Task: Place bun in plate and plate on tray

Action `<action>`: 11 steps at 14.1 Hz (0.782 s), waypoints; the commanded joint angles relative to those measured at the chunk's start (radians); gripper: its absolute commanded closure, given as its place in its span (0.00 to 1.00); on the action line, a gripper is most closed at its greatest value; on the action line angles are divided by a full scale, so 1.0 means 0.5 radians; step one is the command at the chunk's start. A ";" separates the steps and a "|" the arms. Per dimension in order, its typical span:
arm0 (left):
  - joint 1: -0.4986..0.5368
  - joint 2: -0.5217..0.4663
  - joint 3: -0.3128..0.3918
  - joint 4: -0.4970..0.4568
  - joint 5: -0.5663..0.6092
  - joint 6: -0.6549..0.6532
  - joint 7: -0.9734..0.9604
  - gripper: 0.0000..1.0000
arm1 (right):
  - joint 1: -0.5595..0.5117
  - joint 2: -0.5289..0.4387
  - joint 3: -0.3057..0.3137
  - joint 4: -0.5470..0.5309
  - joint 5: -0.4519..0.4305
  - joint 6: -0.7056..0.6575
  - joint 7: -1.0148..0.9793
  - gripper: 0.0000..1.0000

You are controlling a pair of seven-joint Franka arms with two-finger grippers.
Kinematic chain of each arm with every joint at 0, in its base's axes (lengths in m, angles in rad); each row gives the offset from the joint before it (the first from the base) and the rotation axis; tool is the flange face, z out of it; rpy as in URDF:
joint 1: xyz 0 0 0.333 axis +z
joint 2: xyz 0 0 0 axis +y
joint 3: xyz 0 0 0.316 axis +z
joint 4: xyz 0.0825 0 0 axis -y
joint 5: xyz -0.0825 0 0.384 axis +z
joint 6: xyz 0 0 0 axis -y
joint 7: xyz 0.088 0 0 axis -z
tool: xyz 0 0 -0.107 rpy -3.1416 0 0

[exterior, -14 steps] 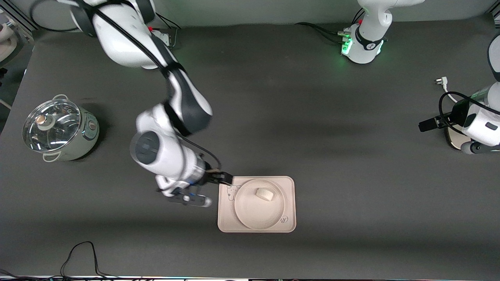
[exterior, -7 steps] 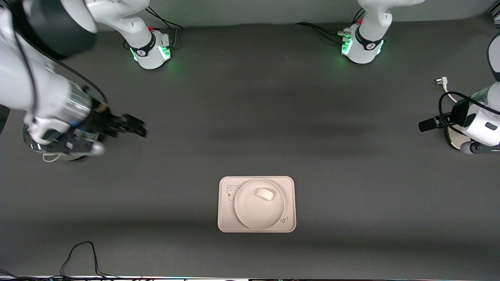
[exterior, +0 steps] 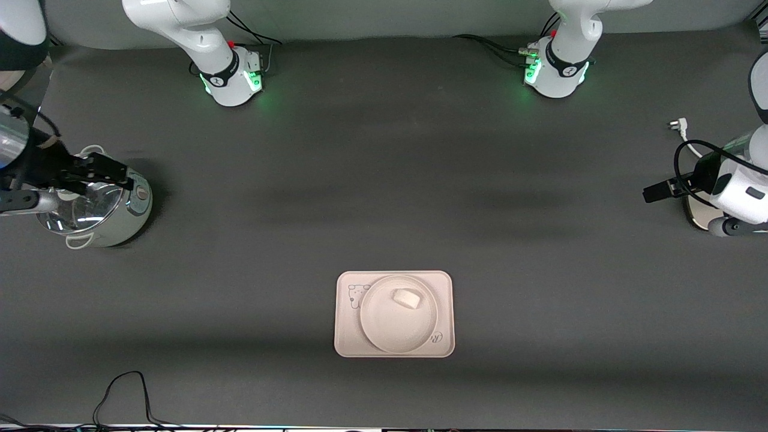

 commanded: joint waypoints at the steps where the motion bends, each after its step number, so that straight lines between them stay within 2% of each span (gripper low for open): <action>1: -0.015 -0.222 -0.011 -0.110 -0.017 -0.016 0.001 0.00 | 0.014 -0.034 -0.039 -0.022 -0.086 0.009 -0.083 0.00; 3: -0.018 -0.431 -0.011 -0.224 -0.017 -0.013 0.001 0.00 | 0.017 -0.028 -0.085 -0.025 -0.083 0.009 -0.083 0.00; 4: -0.015 -0.459 -0.011 -0.224 -0.017 -0.019 0.019 0.00 | 0.017 -0.028 -0.088 -0.025 -0.086 0.009 -0.083 0.00; 11: -0.003 -0.441 -0.005 -0.148 -0.002 -0.022 0.031 0.00 | 0.017 -0.028 -0.088 -0.022 -0.083 0.009 -0.083 0.00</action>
